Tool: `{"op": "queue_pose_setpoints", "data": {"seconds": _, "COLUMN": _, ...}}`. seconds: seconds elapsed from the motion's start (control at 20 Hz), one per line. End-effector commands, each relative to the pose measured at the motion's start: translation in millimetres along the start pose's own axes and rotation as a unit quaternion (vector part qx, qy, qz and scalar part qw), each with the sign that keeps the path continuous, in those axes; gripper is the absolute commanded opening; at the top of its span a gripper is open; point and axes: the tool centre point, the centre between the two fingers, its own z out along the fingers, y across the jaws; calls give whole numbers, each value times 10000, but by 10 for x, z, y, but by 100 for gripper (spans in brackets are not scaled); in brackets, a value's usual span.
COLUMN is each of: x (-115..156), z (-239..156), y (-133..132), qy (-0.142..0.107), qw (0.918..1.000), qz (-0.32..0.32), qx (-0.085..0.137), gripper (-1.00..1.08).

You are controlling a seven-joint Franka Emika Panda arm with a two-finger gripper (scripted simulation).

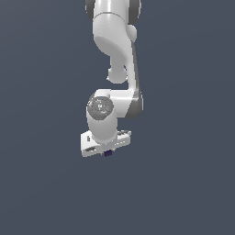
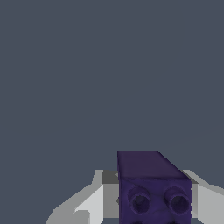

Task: Pick up the object and move it to a goal position.

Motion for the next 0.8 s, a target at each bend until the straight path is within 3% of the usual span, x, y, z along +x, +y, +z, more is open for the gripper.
{"op": "queue_pose_setpoints", "data": {"seconds": 0.0, "x": 62, "z": -245, "y": -172, "qy": 6, "qw": 10000, "qz": -4, "qx": -3, "gripper": -100}}
{"op": "queue_pose_setpoints", "data": {"seconds": 0.75, "x": 438, "z": -1599, "y": -1109, "qy": 6, "qw": 10000, "qz": -3, "qx": -5, "gripper": -100}}
